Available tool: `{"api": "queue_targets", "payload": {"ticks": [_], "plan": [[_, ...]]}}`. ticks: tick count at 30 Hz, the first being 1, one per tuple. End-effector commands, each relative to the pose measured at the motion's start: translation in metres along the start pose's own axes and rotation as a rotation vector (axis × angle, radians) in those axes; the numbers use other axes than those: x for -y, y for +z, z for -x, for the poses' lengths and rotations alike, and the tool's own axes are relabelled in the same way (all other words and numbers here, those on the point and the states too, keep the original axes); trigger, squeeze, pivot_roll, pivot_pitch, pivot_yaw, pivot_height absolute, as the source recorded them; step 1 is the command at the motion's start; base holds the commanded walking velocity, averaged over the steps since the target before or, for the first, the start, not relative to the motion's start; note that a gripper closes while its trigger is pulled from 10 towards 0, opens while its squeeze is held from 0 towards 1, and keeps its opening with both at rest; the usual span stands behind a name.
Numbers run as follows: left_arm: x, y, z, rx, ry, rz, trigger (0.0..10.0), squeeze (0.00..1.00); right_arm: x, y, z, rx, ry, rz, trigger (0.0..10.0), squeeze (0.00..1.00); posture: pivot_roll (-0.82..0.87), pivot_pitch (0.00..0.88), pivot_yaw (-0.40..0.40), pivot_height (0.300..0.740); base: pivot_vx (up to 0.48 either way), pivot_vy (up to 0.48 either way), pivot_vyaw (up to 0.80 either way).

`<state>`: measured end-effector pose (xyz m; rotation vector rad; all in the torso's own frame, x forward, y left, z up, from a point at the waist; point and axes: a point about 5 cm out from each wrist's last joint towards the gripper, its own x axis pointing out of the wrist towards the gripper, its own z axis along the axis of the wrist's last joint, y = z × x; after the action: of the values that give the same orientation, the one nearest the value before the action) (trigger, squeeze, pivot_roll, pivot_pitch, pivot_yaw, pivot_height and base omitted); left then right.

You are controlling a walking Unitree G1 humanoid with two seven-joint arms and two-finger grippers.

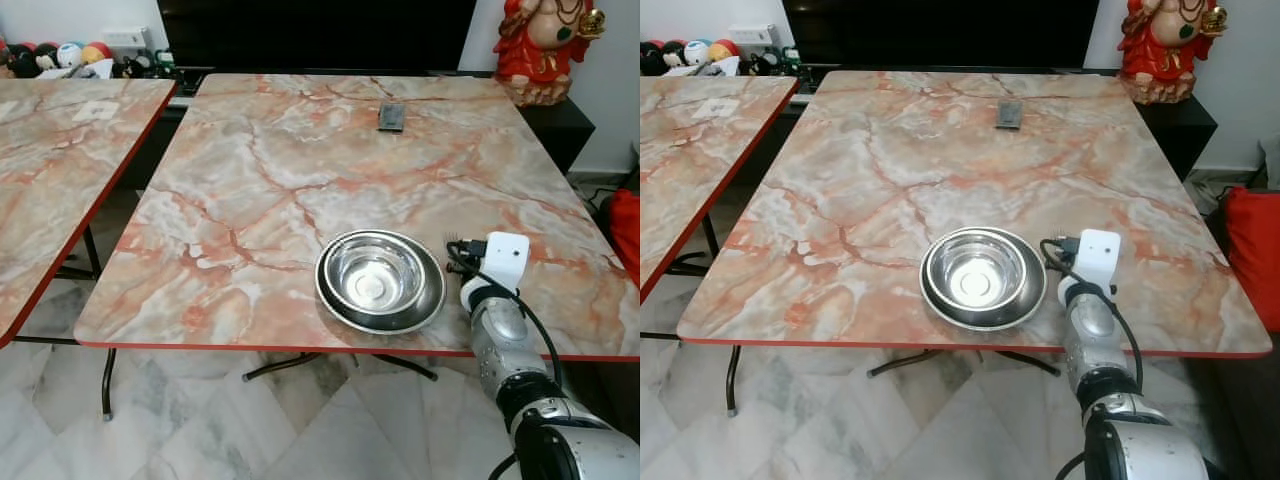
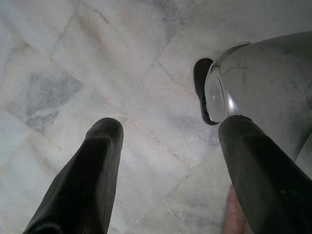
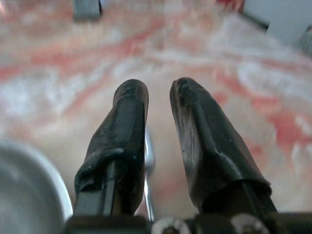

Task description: Setting the table

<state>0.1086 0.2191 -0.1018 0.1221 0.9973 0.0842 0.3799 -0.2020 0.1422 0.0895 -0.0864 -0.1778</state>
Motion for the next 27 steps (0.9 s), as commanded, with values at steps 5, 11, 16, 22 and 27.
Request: {"api": "queue_targets", "payload": {"ticks": [5, 11, 16, 22, 27], "plan": [[0.001, -0.012, 0.004, -0.034, 0.002, 0.005, 10.0, 0.0, 0.0, 0.025, 0.002, 0.198, 0.023, -0.007, 10.0, 0.0, 0.05, 0.106, -0.022, 0.74, 0.0, 0.0, 0.0], [0.002, -0.012, 0.004, -0.031, 0.004, 0.01, 10.0, 0.0, -0.001, 0.031, 0.019, 0.308, 0.069, 0.013, 10.0, 0.0, 0.05, 0.085, -0.027, 0.74, 0.0, 0.0, 0.0], [0.001, -0.012, 0.004, -0.026, 0.009, 0.016, 10.0, 0.0, 0.001, 0.019, 0.038, 0.285, 0.094, 0.029, 10.0, 0.0, 0.04, 0.055, -0.03, 0.74, 0.0, 0.0, 0.0], [0.001, -0.012, 0.004, -0.025, 0.011, 0.029, 10.0, 0.0, 0.002, 0.001, 0.058, 0.217, 0.1, -0.007, 10.0, 0.0, 0.03, 0.023, -0.027, 0.74, 0.0, 0.0, 0.0], [-0.001, -0.011, 0.004, -0.026, 0.012, 0.025, 10.0, 0.0, -0.009, 0.006, 0.062, 0.224, 0.11, -0.045, 10.0, 0.0, 0.02, 0.0, -0.014, 0.74, 0.0, 0.207, 0.0]]}}
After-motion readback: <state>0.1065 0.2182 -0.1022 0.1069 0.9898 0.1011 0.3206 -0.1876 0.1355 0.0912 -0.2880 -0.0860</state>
